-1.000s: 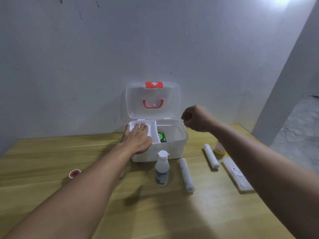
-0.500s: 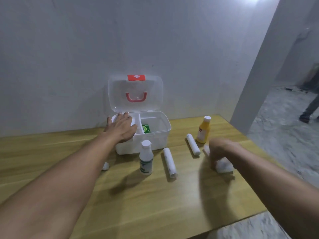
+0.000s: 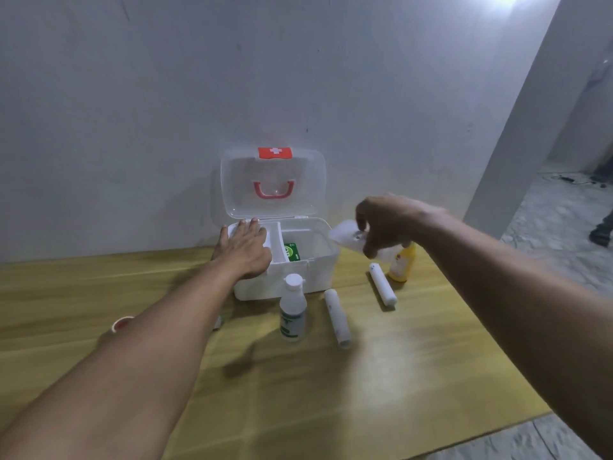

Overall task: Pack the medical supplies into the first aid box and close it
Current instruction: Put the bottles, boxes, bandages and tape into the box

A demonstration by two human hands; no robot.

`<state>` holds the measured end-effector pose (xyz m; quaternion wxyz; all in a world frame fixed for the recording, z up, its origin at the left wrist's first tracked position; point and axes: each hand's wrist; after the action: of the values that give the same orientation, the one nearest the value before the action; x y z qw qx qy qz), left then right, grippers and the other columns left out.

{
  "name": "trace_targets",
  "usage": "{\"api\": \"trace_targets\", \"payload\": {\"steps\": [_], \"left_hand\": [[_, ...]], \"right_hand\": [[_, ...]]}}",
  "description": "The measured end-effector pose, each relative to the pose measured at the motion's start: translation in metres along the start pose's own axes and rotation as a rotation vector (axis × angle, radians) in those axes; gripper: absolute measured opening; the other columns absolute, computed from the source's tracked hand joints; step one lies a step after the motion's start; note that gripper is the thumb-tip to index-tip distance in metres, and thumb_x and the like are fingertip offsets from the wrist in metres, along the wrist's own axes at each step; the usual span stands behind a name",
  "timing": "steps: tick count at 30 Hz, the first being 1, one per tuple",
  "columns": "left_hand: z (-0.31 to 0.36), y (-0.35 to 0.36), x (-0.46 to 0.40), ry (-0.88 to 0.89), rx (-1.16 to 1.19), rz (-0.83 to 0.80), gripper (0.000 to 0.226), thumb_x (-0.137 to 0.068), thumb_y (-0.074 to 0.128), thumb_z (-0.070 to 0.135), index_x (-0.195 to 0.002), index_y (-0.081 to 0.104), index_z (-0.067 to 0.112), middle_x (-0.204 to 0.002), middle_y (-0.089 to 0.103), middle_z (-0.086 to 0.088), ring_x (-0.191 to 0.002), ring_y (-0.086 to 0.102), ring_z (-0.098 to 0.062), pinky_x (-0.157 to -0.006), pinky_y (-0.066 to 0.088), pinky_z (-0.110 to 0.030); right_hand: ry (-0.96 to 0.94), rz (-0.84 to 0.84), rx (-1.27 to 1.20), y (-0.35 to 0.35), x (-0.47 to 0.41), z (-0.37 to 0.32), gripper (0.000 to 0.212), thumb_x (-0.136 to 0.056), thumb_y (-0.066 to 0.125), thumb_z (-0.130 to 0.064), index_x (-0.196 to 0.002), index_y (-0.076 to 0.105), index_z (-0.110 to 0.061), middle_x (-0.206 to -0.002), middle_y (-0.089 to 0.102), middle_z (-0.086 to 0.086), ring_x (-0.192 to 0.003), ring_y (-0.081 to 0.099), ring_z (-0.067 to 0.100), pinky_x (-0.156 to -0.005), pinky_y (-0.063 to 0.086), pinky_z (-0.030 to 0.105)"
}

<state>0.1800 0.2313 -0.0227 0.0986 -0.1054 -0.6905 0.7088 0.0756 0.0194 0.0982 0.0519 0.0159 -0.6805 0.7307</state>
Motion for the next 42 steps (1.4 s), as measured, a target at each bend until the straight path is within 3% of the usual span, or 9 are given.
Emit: {"api": "trace_targets", "payload": {"steps": [5, 12, 17, 24, 29, 32, 35, 39, 42], "left_hand": [[0.001, 0.0, 0.0, 0.007, 0.013, 0.011, 0.062, -0.095, 0.026, 0.025, -0.155, 0.011, 0.014, -0.165, -0.002, -0.005, -0.152, -0.003, -0.023, -0.121, -0.001, -0.051], [0.001, 0.002, 0.001, -0.005, 0.041, 0.029, 0.062, -0.097, 0.029, 0.029, -0.155, 0.011, 0.016, -0.165, -0.002, -0.005, -0.152, -0.005, -0.023, -0.122, -0.003, -0.05], [0.002, 0.003, 0.0, 0.009, 0.051, 0.024, 0.06, -0.098, 0.026, 0.028, -0.155, 0.011, 0.016, -0.165, -0.004, -0.004, -0.152, -0.006, -0.022, -0.122, -0.005, -0.05], [0.001, 0.004, 0.0, -0.001, 0.05, 0.012, 0.06, -0.098, 0.024, 0.028, -0.155, 0.009, 0.017, -0.165, -0.006, -0.004, -0.152, -0.009, -0.021, -0.121, -0.007, -0.05], [0.001, 0.003, 0.001, -0.001, 0.042, 0.014, 0.06, -0.099, 0.025, 0.03, -0.155, 0.008, 0.017, -0.165, -0.005, -0.004, -0.152, -0.007, -0.022, -0.122, -0.006, -0.049], [0.001, 0.002, 0.001, -0.001, 0.055, 0.006, 0.061, -0.099, 0.024, 0.029, -0.156, 0.005, 0.016, -0.165, -0.006, -0.003, -0.152, -0.008, -0.021, -0.122, -0.005, -0.05], [0.003, -0.004, 0.001, -0.006, 0.055, -0.036, 0.062, -0.099, 0.026, 0.028, -0.155, 0.003, 0.016, -0.165, -0.007, -0.004, -0.152, -0.008, -0.022, -0.121, -0.004, -0.052], [0.008, -0.013, -0.001, -0.031, 0.062, -0.045, 0.065, -0.097, 0.028, 0.031, -0.155, 0.006, 0.015, -0.165, -0.003, -0.004, -0.152, -0.004, -0.025, -0.118, -0.002, -0.056], [0.011, -0.012, -0.002, -0.029, 0.085, 0.0, 0.064, -0.097, 0.025, 0.035, -0.155, 0.007, 0.014, -0.165, -0.001, -0.005, -0.152, -0.004, -0.024, -0.119, -0.002, -0.055]], "right_hand": [[-0.191, 0.093, 0.065, 0.013, -0.051, -0.041, 0.044, -0.072, 0.079, -0.018, -0.114, 0.066, -0.01, -0.103, 0.069, 0.01, -0.088, 0.063, 0.025, -0.081, 0.056, 0.036], [-0.253, 0.013, -0.007, 0.045, -0.097, -0.072, 0.037, -0.078, 0.072, -0.002, -0.114, 0.065, -0.005, -0.104, 0.068, 0.012, -0.085, 0.064, 0.023, -0.073, 0.054, 0.027], [-0.228, -0.002, -0.259, 0.064, -0.111, -0.071, 0.055, -0.068, 0.085, -0.015, -0.117, 0.062, -0.007, -0.115, 0.064, 0.009, -0.096, 0.06, 0.027, -0.076, 0.048, 0.025], [-0.136, 0.18, -0.515, 0.081, -0.119, -0.077, 0.037, -0.061, 0.087, -0.013, -0.088, 0.061, -0.015, -0.094, 0.067, 0.005, -0.084, 0.062, 0.026, -0.079, 0.056, 0.037], [-0.165, 0.151, -0.584, 0.072, -0.108, -0.062, 0.04, -0.064, 0.087, -0.012, -0.096, 0.064, -0.008, -0.089, 0.06, 0.001, -0.082, 0.059, 0.021, -0.072, 0.051, 0.029], [-0.149, 0.276, -0.53, 0.06, -0.1, -0.031, 0.027, -0.068, 0.081, -0.004, -0.085, 0.063, -0.013, -0.083, 0.062, 0.003, -0.078, 0.06, 0.023, -0.067, 0.048, 0.028], [-0.053, 0.39, -0.313, 0.05, -0.088, 0.012, 0.017, -0.07, 0.067, -0.001, -0.076, 0.06, -0.016, -0.081, 0.067, 0.007, -0.077, 0.063, 0.03, -0.063, 0.042, 0.025], [0.142, 0.213, -0.012, 0.047, -0.062, 0.06, 0.017, -0.077, 0.067, -0.015, -0.094, 0.065, -0.013, -0.096, 0.07, 0.009, -0.08, 0.063, 0.029, -0.066, 0.054, 0.031], [0.171, 0.138, -0.015, 0.06, -0.052, 0.079, 0.023, -0.081, 0.065, -0.007, -0.104, 0.066, -0.005, -0.102, 0.069, 0.013, -0.085, 0.063, 0.029, -0.075, 0.057, 0.037]]}}
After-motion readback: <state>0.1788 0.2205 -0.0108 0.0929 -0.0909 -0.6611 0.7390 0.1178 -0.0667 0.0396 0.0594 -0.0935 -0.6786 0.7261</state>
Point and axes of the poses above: each hand's wrist, its own x-axis away from the middle knuckle, its own y-axis out of the palm, z = x × y
